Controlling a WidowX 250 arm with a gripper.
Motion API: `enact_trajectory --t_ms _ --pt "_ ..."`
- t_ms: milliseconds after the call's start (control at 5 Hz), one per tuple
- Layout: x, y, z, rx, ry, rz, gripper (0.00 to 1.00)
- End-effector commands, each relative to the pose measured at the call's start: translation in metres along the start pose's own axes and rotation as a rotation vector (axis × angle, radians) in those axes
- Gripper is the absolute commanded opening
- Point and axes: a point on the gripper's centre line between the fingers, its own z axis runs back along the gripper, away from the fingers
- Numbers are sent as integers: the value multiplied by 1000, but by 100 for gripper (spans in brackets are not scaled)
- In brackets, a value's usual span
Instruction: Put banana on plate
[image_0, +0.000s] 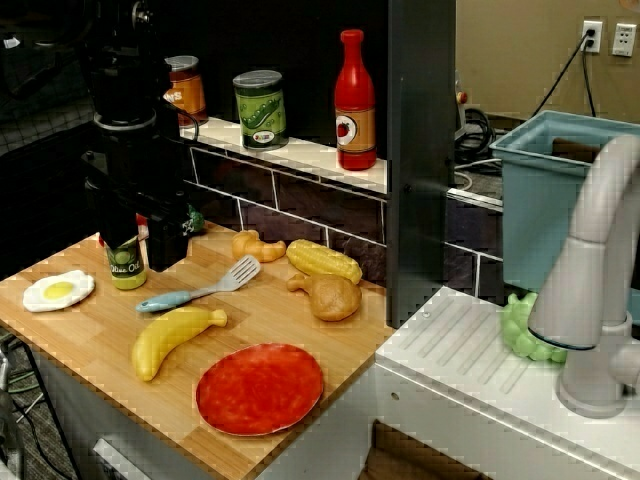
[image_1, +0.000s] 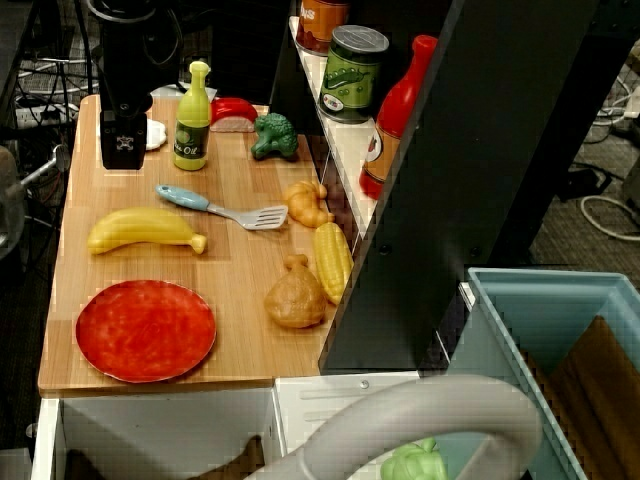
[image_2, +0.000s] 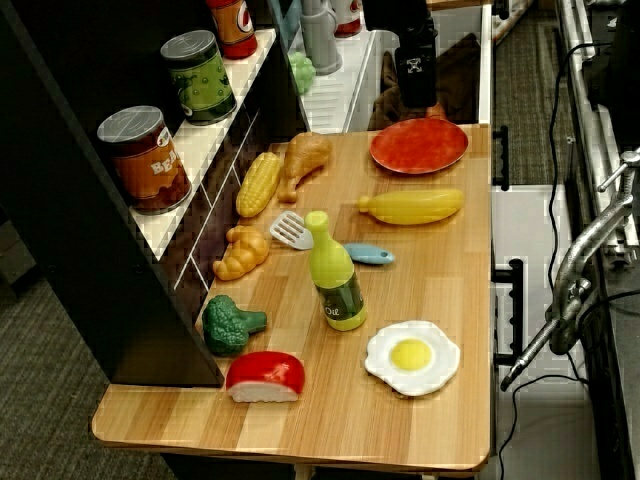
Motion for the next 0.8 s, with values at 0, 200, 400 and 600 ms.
enact_trajectory --t_ms 0,200,400,600 --pt "0 0 0 0 0 0 100" --pt "6 8 -12 -3 24 40 100" --pt "10 16 -28 -12 75 82 100" --pt "11 25 -40 -10 113 96 100"
